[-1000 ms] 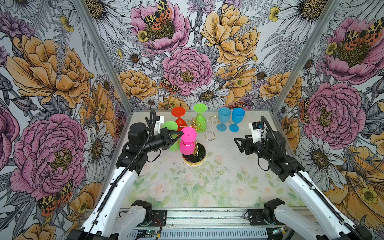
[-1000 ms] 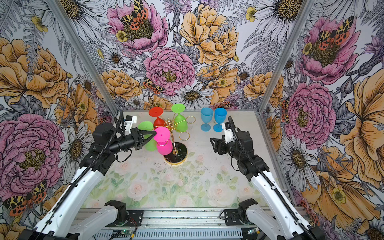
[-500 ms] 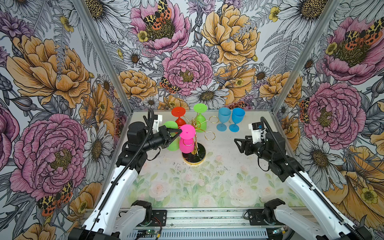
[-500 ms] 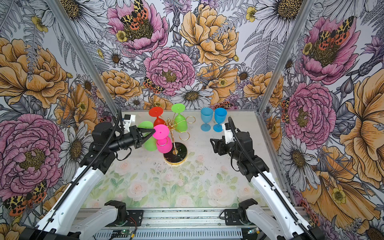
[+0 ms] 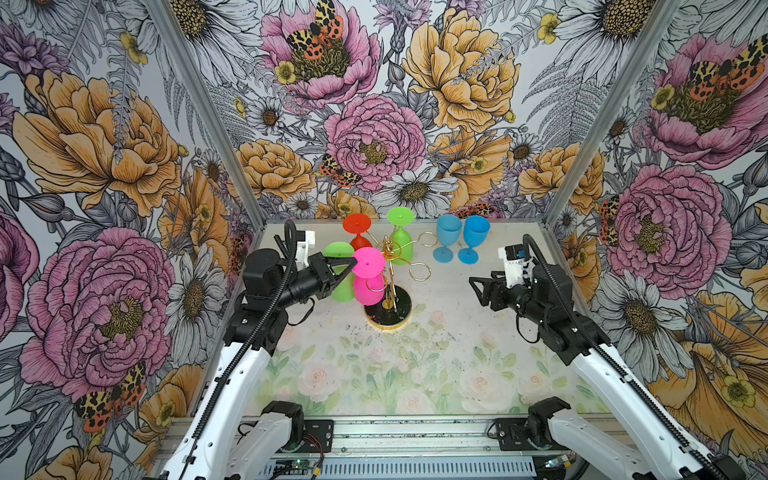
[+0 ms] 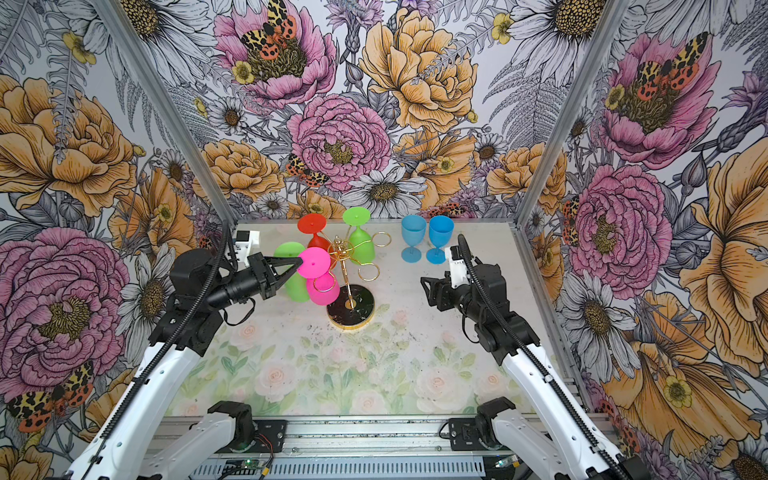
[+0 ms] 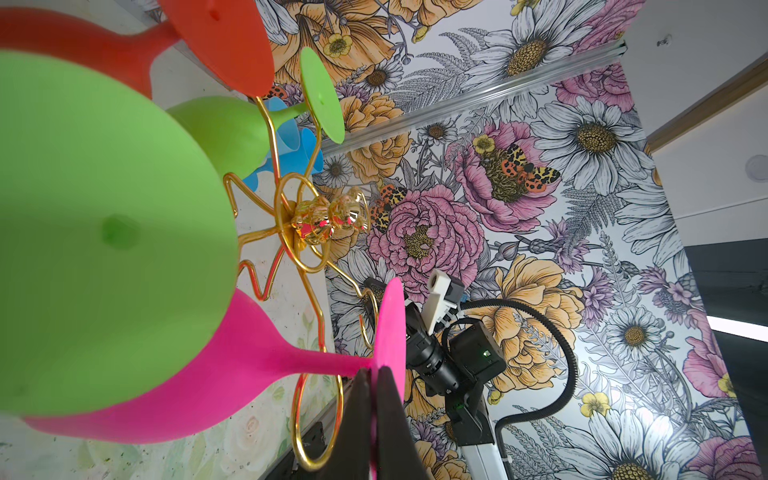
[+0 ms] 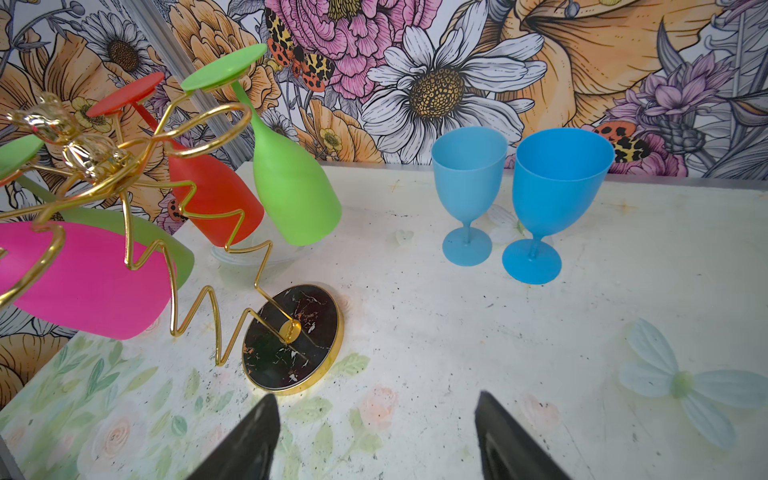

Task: Take the wine glass off the wine glass rack

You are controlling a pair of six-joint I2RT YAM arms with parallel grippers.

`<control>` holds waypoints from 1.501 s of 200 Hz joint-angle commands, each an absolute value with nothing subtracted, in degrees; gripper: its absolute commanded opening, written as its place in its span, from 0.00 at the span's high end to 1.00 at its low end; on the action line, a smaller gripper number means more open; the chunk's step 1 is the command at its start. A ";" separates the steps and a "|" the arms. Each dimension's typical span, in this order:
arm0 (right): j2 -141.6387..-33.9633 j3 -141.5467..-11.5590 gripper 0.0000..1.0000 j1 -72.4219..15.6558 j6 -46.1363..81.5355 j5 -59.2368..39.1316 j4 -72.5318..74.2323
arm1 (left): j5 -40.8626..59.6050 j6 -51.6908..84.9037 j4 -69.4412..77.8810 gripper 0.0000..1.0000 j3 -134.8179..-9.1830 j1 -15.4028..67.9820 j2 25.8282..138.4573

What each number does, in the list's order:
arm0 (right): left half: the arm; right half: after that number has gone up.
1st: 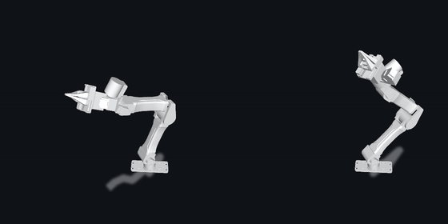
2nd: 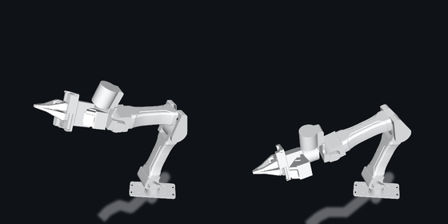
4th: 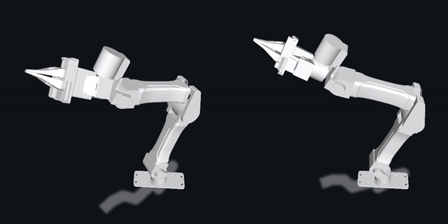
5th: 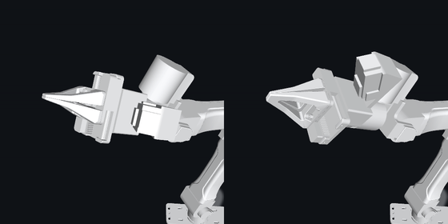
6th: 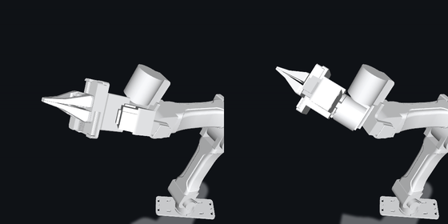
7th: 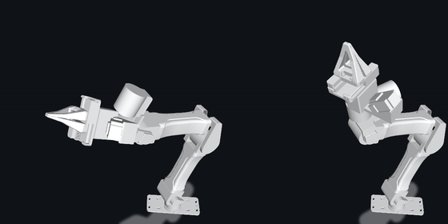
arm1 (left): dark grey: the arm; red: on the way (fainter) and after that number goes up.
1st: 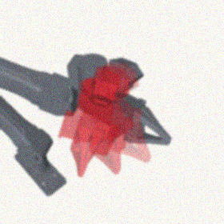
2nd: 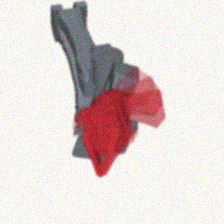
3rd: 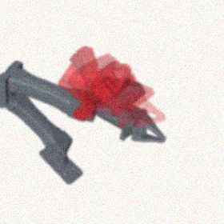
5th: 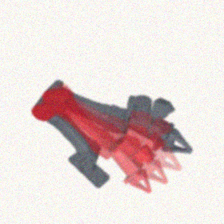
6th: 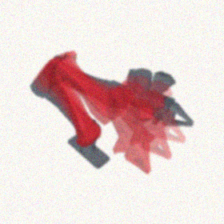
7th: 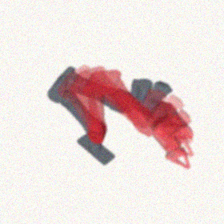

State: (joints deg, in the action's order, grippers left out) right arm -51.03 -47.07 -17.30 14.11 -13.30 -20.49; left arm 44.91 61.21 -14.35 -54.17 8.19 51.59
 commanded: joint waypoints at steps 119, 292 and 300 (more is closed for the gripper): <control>-51.49 -47.24 0.26 -17.63 15.19 -14.41 -18.61 | 49.73 61.04 -19.85 1.00 -50.52 3.89 42.38; -54.16 -47.53 0.26 -17.69 16.76 -16.48 -17.84 | 58.97 53.41 -27.07 1.00 -52.97 8.20 43.64; -54.14 -47.46 0.26 -17.68 16.71 -16.69 -17.82 | 58.65 52.98 -27.11 1.00 -53.08 9.59 43.98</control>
